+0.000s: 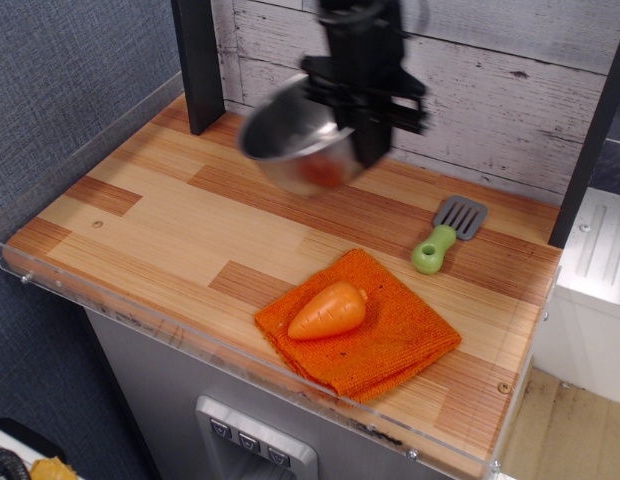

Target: PICK UP THE VESSEL AND PUT ANOTHER SIDE OF THE TABLE

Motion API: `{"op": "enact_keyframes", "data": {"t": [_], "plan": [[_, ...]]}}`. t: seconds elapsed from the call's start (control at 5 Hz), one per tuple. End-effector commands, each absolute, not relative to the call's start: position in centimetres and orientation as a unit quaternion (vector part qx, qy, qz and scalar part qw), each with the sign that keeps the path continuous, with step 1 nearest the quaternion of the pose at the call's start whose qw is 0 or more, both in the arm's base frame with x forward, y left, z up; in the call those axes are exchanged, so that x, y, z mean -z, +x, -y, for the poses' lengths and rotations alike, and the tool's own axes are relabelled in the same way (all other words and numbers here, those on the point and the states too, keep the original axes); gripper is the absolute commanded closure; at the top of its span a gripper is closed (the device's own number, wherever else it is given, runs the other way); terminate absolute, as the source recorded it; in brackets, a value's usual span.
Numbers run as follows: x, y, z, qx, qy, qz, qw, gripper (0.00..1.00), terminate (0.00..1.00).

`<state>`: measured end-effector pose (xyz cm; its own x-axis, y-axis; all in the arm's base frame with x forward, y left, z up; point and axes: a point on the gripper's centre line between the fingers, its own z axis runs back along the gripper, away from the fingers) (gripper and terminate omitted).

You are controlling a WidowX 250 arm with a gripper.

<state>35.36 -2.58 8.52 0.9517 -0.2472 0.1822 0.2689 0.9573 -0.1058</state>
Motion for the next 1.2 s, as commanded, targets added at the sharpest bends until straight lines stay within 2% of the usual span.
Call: {"op": "enact_keyframes", "data": {"t": [0.0, 0.4, 0.6, 1.0], "plan": [[-6.9, 36.2, 2.8, 0.138, -0.06, 0.085, 0.985, 1.0, 0.0], [-4.0, 35.5, 0.9, 0.122, -0.058, 0.047, 0.99, 1.0, 0.0], [-5.2, 35.5, 1.2, 0.133, -0.062, 0.059, 0.987, 0.0, 0.0], [-10.9, 35.1, 2.0, 0.163, -0.075, 0.12, 0.976, 0.0, 0.0]]}}
